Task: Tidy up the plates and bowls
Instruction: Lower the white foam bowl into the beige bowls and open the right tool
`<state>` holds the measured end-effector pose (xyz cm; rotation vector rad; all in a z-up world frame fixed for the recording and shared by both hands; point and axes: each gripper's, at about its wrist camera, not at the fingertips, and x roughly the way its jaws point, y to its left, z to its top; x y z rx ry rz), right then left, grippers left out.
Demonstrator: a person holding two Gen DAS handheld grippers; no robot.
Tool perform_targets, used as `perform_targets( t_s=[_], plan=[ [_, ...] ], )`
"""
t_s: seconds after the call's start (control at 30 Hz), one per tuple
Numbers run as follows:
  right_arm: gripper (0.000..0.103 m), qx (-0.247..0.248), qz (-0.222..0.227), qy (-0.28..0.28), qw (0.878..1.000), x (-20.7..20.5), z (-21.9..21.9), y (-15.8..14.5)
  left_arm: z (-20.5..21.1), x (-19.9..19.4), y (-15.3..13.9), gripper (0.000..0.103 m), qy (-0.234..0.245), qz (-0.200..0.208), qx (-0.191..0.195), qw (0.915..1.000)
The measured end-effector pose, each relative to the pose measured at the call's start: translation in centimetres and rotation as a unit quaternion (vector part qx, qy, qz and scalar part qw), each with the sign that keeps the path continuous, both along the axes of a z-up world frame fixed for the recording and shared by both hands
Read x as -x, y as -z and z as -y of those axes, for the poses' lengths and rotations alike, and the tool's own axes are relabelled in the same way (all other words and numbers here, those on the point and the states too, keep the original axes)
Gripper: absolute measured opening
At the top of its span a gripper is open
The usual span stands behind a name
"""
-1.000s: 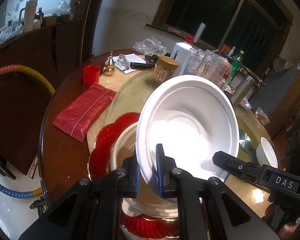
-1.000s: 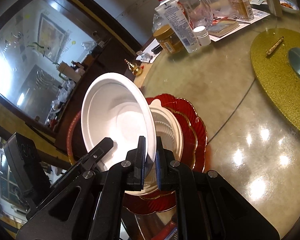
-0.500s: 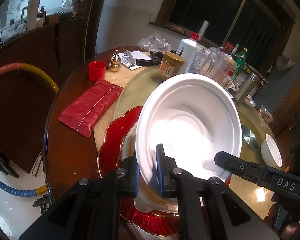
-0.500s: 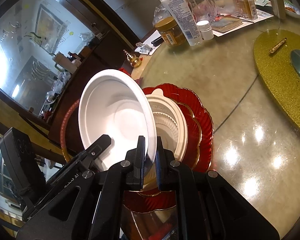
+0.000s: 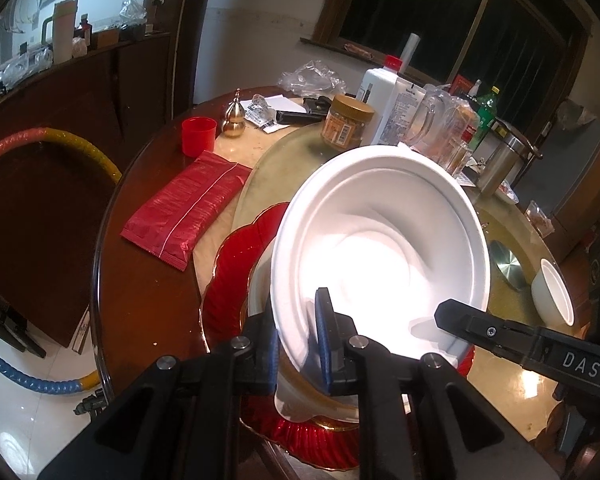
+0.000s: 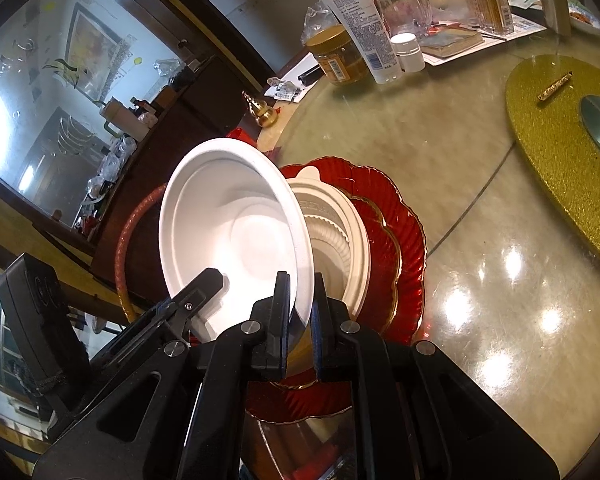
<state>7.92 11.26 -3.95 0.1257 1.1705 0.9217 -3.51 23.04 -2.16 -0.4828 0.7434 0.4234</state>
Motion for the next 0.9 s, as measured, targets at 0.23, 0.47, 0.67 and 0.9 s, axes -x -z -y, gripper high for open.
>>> perform_targets(
  t_s=[0.23,0.47,0.67,0.9],
  plan=[
    [0.009,0.000,-0.002,0.000,1.000,-0.11,0.01,0.19,-0.09,-0.12,0.11,0.016,-0.001,-0.003,-0.001,1.0000],
    [0.009,0.001,0.007,-0.001,1.000,-0.14,-0.17,0.00,-0.16,-0.16,0.09,0.017,0.000,-0.004,-0.001,1.0000],
    [0.009,0.001,-0.004,0.001,1.000,-0.43,0.00,0.17,-0.27,-0.45,0.04,0.017,0.003,-0.011,0.001,0.9999],
    [0.010,-0.002,-0.003,0.004,1.000,-0.48,0.22,0.09,-0.34,-0.44,0.11,0.017,-0.001,-0.011,0.001,0.9999]
  ],
)
